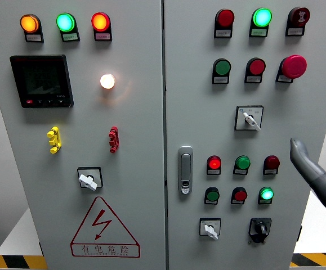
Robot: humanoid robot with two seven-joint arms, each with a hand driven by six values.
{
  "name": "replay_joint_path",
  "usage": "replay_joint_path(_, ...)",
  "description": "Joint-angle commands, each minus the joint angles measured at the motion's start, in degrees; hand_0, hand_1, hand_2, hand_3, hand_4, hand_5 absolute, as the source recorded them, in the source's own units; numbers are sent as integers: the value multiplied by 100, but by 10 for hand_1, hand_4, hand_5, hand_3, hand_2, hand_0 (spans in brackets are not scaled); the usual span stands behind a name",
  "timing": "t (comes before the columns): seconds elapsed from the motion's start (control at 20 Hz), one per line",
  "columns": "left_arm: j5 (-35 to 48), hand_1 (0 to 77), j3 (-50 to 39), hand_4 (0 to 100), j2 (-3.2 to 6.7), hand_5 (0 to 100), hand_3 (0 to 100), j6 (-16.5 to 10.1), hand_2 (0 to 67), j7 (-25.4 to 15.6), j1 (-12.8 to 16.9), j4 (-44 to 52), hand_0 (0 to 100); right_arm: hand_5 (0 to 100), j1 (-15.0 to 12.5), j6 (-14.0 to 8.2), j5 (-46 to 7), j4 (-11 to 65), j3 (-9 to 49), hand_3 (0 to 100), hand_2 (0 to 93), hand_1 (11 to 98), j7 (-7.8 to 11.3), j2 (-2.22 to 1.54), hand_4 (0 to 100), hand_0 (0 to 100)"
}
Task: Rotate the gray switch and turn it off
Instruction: 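Raise the right hand toward the white rotary switch knob below the red mushroom button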
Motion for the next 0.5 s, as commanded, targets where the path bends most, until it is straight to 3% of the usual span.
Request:
replay_joint_path(0.0, 0, 0, -3, 119, -3, 124, 215, 0, 101, 4, 0, 0, 0, 927, 0, 0, -1, 0, -34, 858, 82, 607, 0, -1, 786, 140)
replay_joint_path(0.45, 0, 0, -3, 119, -3, 124, 215, 0, 101, -4, 0, 0, 0, 929, 18, 8, 8, -26, -114, 859, 122, 613, 0, -1, 786, 115)
